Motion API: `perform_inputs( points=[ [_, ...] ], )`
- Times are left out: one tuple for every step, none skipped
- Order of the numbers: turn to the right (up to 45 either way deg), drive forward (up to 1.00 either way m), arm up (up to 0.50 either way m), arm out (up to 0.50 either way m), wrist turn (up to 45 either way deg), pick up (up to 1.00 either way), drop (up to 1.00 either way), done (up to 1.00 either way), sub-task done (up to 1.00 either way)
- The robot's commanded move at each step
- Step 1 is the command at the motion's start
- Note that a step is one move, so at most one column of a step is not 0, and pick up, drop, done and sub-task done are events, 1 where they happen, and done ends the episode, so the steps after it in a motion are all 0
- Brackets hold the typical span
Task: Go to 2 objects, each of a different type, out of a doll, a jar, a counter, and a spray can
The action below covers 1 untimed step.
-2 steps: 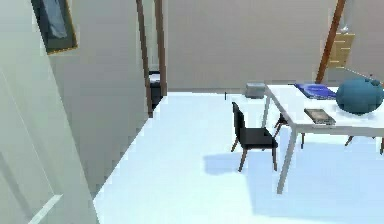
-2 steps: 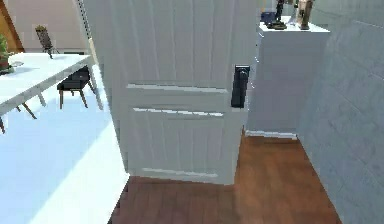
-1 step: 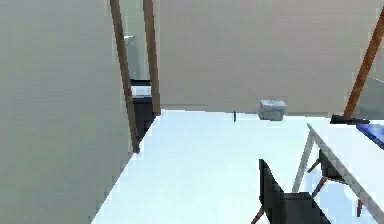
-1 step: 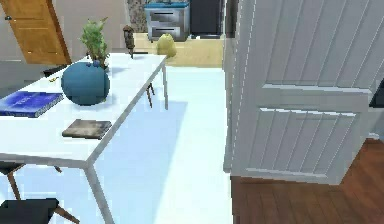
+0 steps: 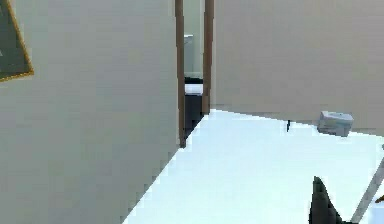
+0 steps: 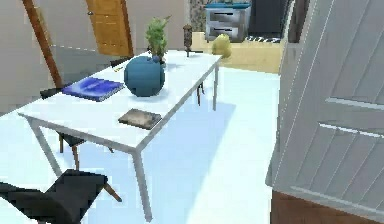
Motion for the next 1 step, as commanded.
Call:
perform_inputs(
  points=[
    [0.0,0.75,0.00,0.00,0.0,0.00,0.00,0.00,0.00]
  ],
)
